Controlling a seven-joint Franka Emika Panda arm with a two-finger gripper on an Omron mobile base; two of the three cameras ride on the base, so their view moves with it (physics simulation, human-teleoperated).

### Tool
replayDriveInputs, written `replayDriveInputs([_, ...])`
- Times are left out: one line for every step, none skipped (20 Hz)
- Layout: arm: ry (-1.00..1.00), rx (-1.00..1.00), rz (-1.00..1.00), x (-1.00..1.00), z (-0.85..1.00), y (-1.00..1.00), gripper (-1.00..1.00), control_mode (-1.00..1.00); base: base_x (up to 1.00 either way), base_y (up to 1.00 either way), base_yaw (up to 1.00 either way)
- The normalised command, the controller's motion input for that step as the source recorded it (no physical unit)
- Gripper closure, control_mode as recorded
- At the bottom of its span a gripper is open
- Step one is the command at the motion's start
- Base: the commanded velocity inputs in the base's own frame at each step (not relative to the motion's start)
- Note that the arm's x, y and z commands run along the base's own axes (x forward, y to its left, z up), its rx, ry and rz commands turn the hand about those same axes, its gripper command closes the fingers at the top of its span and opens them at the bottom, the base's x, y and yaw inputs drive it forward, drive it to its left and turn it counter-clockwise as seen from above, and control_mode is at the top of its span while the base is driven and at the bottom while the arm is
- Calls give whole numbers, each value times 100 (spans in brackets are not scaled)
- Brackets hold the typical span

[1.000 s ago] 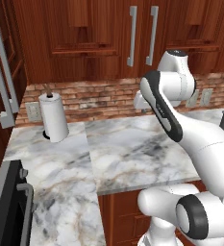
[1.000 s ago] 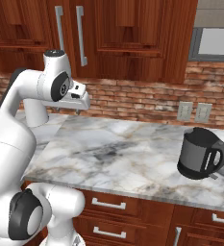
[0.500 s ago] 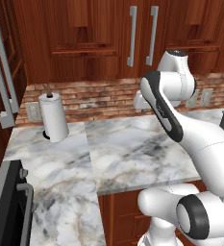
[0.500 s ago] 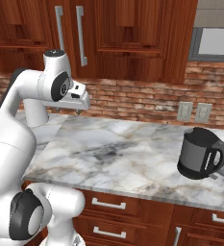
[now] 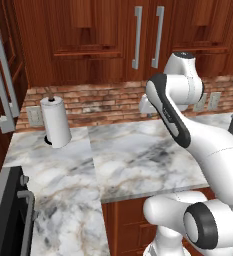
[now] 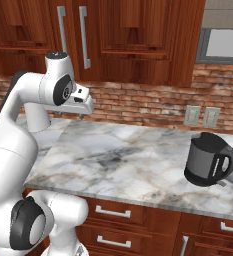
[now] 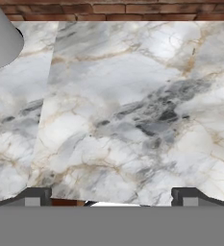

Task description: Navigate to the range hood.

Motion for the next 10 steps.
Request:
replayDriveInputs([0,0,0,0,0,0,-100,100,-23,-5,0])
replayDriveInputs([0,0,0,0,0,0,-100,100,-48,-14,0])
replayDriveInputs([0,0,0,0,0,0,-100,100,-54,-17,-1])
replayDriveInputs([0,0,0,0,0,0,-100,100,-46,-15,-2])
replayDriveInputs([0,0,0,0,0,0,-100,100,-39,-6,-2])
replayDriveInputs([0,0,0,0,0,0,-100,100,-36,-2,-2])
replayDriveInputs([0,0,0,0,0,0,-100,100,-49,-8,-2])
replayDriveInputs([0,0,0,0,0,0,-100,100,-44,-10,-2])
replayDriveInputs([0,0,0,0,0,0,-100,100,-2,0,-1])
replayDriveInputs([0,0,0,0,0,0,-100,100,0,0,0])
